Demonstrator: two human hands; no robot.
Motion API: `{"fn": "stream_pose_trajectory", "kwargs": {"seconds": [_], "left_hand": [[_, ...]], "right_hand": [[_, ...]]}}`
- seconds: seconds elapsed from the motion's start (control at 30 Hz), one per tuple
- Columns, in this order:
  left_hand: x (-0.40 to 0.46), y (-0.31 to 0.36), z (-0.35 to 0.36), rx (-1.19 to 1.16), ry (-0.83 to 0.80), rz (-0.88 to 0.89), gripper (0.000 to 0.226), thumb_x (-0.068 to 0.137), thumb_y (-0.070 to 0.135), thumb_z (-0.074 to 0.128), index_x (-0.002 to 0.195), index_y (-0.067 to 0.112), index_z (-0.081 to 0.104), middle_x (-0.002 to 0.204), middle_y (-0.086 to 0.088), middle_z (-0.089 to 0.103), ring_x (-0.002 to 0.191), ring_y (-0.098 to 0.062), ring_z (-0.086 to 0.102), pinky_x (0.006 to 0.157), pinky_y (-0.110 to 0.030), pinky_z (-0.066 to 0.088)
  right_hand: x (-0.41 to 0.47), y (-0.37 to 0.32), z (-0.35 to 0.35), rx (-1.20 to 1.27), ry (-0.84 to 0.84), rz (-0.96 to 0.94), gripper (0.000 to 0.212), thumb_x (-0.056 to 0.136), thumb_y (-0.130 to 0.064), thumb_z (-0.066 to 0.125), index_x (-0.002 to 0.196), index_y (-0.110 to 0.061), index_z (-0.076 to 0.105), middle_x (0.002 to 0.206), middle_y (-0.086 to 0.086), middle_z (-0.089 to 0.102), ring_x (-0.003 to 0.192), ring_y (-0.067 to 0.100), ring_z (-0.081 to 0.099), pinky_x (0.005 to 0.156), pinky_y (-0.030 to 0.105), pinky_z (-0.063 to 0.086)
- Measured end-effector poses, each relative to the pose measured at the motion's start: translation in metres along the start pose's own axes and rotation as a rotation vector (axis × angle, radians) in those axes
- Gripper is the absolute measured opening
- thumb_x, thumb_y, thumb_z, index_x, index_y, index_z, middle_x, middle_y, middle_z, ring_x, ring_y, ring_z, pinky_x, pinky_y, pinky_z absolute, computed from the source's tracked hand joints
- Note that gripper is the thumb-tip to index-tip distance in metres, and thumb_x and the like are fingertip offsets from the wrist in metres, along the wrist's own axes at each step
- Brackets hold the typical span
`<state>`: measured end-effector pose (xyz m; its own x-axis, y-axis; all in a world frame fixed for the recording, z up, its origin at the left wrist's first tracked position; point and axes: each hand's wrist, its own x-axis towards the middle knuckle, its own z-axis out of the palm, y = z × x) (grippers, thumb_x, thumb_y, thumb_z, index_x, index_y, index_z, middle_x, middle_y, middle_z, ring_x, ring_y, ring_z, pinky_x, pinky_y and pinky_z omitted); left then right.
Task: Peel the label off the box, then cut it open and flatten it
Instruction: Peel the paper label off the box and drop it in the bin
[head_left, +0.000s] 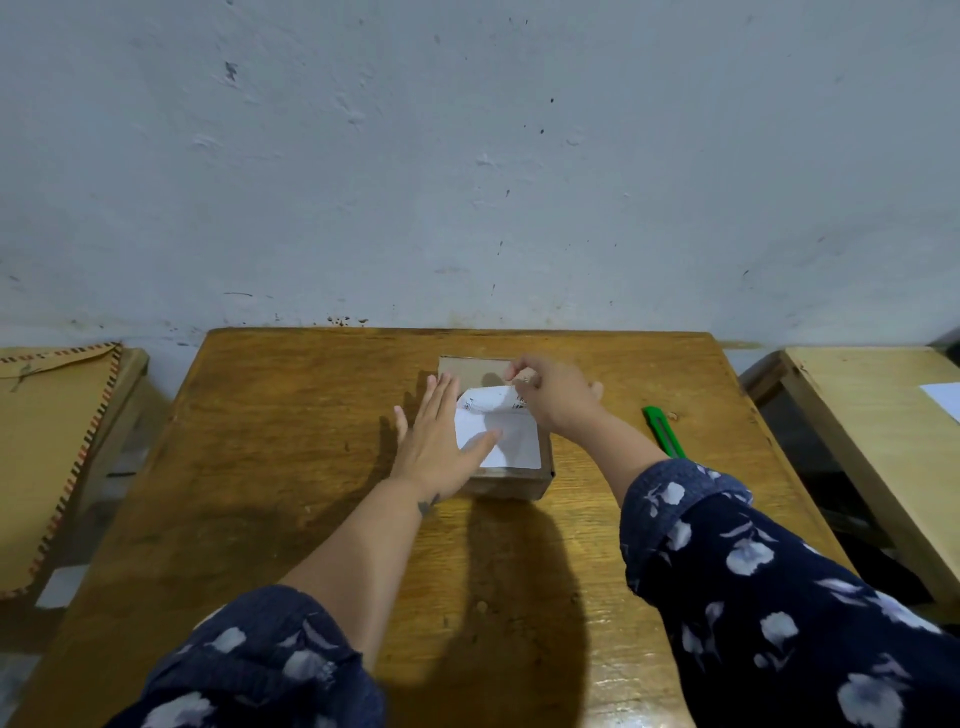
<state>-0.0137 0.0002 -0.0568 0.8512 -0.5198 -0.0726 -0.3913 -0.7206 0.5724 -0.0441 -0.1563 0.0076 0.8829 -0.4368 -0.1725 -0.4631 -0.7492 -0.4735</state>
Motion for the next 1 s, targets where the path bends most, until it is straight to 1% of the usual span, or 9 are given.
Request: {"fn": "stream_pose_trajectory", "kwargs": {"seconds": [0.07,0.13,0.2,0.3,0.5,0.63,0.77,0.9,1.0], "left_hand": [[-0.01,-0.01,-0.005,0.11,-0.022,0.071,0.087,0.086,0.069,0.036,0.152,0.026,0.0,0.16,0.007,-0.006,0.145,-0.009,-0.015,0.115,-0.055,-0.011],[-0.02,-0.02,-0.009,0.235,-0.043,0.129,0.094,0.08,0.078,0.027,0.151,0.026,-0.005,0.159,0.008,-0.011,0.144,-0.009,-0.017,0.115,-0.057,-0.01],[-0.025,-0.025,-0.011,0.294,-0.063,0.151,0.099,0.076,0.083,0.02,0.151,0.024,-0.008,0.158,0.008,-0.015,0.144,-0.008,-0.018,0.114,-0.058,-0.011],[-0.026,-0.025,-0.013,0.355,-0.073,0.144,0.1,0.077,0.082,0.02,0.151,0.022,-0.008,0.159,0.008,-0.015,0.143,-0.008,-0.018,0.114,-0.057,-0.011],[-0.025,-0.021,-0.014,0.401,-0.134,0.123,0.096,0.081,0.078,0.022,0.151,0.02,-0.009,0.159,0.005,-0.016,0.144,-0.013,-0.019,0.113,-0.058,-0.012],[-0.025,-0.017,-0.015,0.38,-0.157,0.101,0.094,0.082,0.076,0.024,0.151,0.021,-0.011,0.158,0.005,-0.019,0.144,-0.014,-0.021,0.113,-0.058,-0.015],[-0.025,-0.015,-0.016,0.37,-0.18,0.086,0.09,0.086,0.072,0.025,0.15,0.022,-0.013,0.157,0.006,-0.023,0.143,-0.013,-0.023,0.112,-0.058,-0.015],[-0.025,-0.014,-0.017,0.344,-0.206,0.073,0.086,0.089,0.068,0.027,0.15,0.023,-0.014,0.155,0.007,-0.026,0.143,-0.014,-0.024,0.112,-0.058,-0.016],[-0.028,-0.016,-0.016,0.308,-0.186,0.085,0.076,0.094,0.06,0.023,0.149,0.025,-0.015,0.154,0.009,-0.028,0.142,-0.012,-0.024,0.111,-0.055,-0.018]], "right_hand": [[-0.006,0.002,0.002,-0.132,0.036,-0.125,0.025,0.098,-0.029,0.039,0.102,-0.042,0.059,0.1,-0.008,0.059,0.112,0.021,0.044,0.092,0.042,0.024],[-0.01,0.004,0.002,-0.257,0.079,-0.22,0.022,0.094,-0.043,0.044,0.11,-0.043,0.06,0.112,-0.005,0.057,0.117,0.022,0.042,0.099,0.045,0.022],[-0.011,0.006,0.002,-0.372,0.108,-0.286,0.028,0.089,-0.052,0.05,0.113,-0.042,0.06,0.112,-0.004,0.056,0.115,0.022,0.042,0.101,0.046,0.021],[-0.011,0.004,0.004,-0.455,0.154,-0.341,0.029,0.089,-0.049,0.053,0.112,-0.036,0.065,0.11,-0.002,0.057,0.112,0.023,0.042,0.102,0.044,0.021],[-0.016,-0.001,-0.002,-0.54,0.163,-0.38,0.034,0.093,-0.047,0.044,0.106,-0.029,0.07,0.111,-0.005,0.059,0.115,0.021,0.044,0.114,0.049,0.011],[-0.024,0.001,-0.015,-0.555,0.131,-0.336,0.034,0.093,-0.048,0.042,0.102,-0.032,0.07,0.111,-0.009,0.063,0.121,0.019,0.044,0.116,0.051,0.004],[-0.03,0.001,-0.016,-0.493,0.05,-0.18,0.032,0.093,-0.049,0.04,0.084,-0.033,0.066,0.104,-0.006,0.067,0.125,0.023,0.042,0.114,0.055,0.008],[-0.036,0.002,-0.013,-0.421,0.061,-0.077,0.031,0.094,-0.046,0.042,0.099,-0.032,0.069,0.107,-0.003,0.068,0.128,0.024,0.04,0.111,0.054,0.011],[-0.04,0.002,-0.009,-0.408,0.093,-0.109,0.026,0.096,-0.041,0.04,0.109,-0.034,0.062,0.11,-0.004,0.066,0.126,0.024,0.042,0.111,0.056,0.01]]}}
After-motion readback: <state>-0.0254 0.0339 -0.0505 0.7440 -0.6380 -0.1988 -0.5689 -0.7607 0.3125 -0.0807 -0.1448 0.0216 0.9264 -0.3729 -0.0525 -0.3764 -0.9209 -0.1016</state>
